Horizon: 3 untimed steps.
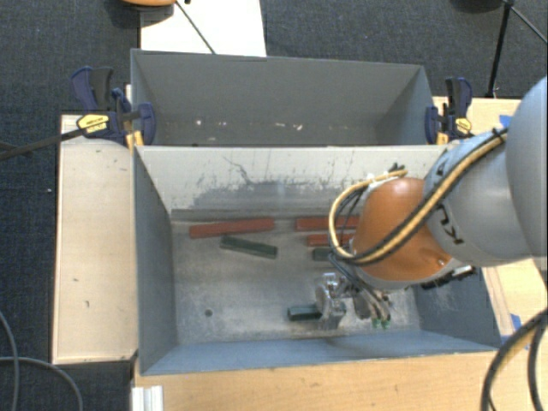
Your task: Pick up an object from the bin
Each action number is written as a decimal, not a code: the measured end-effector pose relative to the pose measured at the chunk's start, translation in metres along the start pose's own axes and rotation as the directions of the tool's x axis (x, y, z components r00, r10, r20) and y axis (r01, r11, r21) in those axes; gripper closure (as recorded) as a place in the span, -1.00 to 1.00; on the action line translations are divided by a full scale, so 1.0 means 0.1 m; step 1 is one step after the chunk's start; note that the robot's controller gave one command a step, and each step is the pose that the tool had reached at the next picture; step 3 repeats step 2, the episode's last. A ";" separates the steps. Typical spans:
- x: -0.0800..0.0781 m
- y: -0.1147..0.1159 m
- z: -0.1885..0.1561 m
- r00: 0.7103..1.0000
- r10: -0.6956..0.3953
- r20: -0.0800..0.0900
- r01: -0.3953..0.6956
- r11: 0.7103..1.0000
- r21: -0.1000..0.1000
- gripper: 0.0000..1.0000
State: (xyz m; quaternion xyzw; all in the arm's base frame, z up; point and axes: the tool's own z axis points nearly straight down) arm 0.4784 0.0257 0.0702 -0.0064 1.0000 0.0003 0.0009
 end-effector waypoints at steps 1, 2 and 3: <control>0.00 0.00 0.00 1.000 0.000 0.000 0.000 1.000 0.000 1.00; -0.25 -0.39 -1.85 0.999 -0.053 0.007 0.053 0.999 0.002 1.00; -0.25 -0.39 -1.85 0.999 -0.053 0.007 0.053 0.999 0.002 1.00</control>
Offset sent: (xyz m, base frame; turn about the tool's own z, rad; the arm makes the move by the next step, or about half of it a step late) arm 0.0232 -0.0386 0.1825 -0.0541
